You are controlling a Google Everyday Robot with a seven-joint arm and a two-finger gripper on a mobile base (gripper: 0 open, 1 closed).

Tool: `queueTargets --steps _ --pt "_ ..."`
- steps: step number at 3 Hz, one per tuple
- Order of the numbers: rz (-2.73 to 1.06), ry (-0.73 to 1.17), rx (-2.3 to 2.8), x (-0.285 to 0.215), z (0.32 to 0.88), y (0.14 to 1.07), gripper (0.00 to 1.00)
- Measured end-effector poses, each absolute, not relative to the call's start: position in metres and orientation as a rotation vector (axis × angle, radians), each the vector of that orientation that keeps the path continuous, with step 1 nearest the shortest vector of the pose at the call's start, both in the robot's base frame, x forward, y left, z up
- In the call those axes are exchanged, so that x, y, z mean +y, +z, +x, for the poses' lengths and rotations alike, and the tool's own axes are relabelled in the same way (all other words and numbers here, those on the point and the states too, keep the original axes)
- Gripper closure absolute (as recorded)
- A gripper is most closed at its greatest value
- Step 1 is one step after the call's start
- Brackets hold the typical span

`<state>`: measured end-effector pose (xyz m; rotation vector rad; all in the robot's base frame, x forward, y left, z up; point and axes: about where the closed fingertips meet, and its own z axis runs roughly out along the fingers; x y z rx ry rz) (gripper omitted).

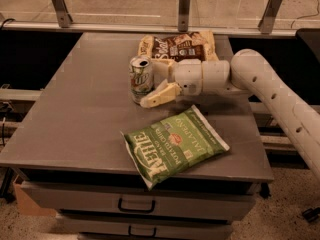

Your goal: Place 7up can upright

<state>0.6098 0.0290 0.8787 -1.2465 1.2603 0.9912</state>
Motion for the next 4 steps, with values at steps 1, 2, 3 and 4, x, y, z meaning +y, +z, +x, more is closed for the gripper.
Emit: queueTargets --steps 1,2,3,4 --pt "-1.271 0.879 1.306 -0.004 0.619 0.899 0.0" --pt "-1.317 0.678 1.348 -0.062 0.634 0.95 0.0" --pt "-1.328 0.389 1.354 -0.123 0.645 1.036 0.0" --pt "-1.286 0.297 1.333 -0.152 0.65 1.074 0.0"
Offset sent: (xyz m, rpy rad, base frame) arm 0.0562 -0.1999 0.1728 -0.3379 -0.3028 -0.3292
